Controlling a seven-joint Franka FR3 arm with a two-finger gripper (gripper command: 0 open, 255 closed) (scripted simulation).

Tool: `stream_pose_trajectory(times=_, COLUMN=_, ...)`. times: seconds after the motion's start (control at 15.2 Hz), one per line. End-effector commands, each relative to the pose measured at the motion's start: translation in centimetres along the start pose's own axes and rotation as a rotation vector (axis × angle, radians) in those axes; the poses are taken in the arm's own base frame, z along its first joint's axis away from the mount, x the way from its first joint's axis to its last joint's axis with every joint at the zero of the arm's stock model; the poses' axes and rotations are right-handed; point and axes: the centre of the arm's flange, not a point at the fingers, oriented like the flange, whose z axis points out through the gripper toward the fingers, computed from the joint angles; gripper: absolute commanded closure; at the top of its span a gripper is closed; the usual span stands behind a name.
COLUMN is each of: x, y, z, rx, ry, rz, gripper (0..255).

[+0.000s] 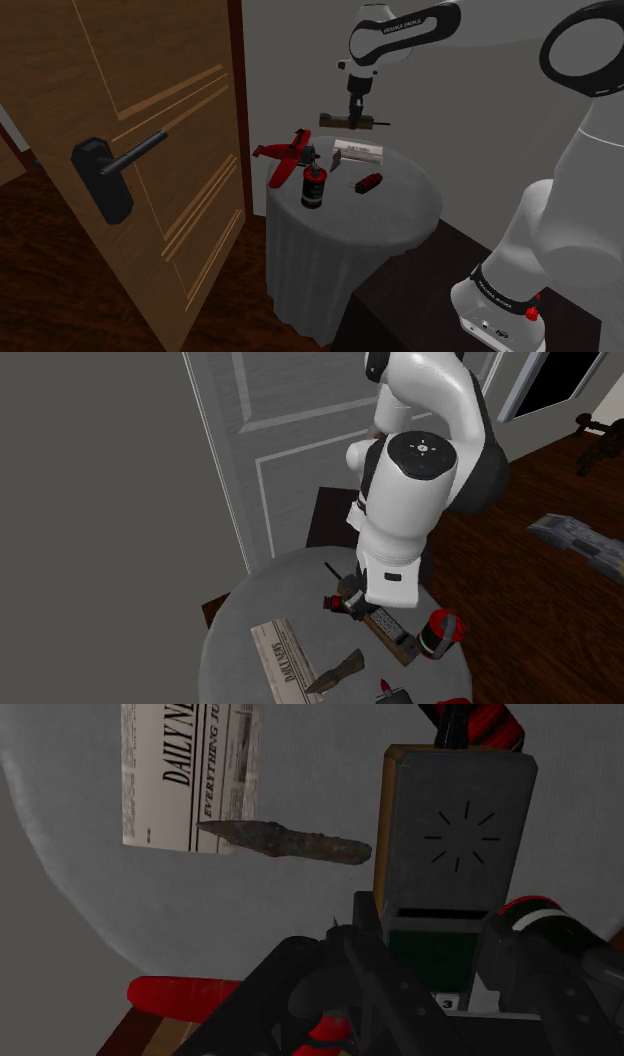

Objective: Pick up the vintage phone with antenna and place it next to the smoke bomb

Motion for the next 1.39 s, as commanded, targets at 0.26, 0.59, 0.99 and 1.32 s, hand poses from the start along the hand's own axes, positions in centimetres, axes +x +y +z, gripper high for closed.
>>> stream_pose_trajectory(times=0.26, x=7.6, y=-2.1, z=-0.2, rx=0.0, ry=0.001, rz=0.001, gripper=255)
stream_pose_trajectory(times=0.59, x=10.6, y=-2.8, z=1.3, rx=0.0, ry=0.001, rz=0.001, gripper=255)
stream_pose_trajectory(times=0.99, x=10.7, y=-2.8, z=4.5, rx=0.0, ry=0.001, rz=0.001, gripper=255)
stream_pose_trajectory(times=1.32, x=10.8, y=-2.8, z=7.1, rx=0.0, ry=0.001, rz=0.001, gripper=255)
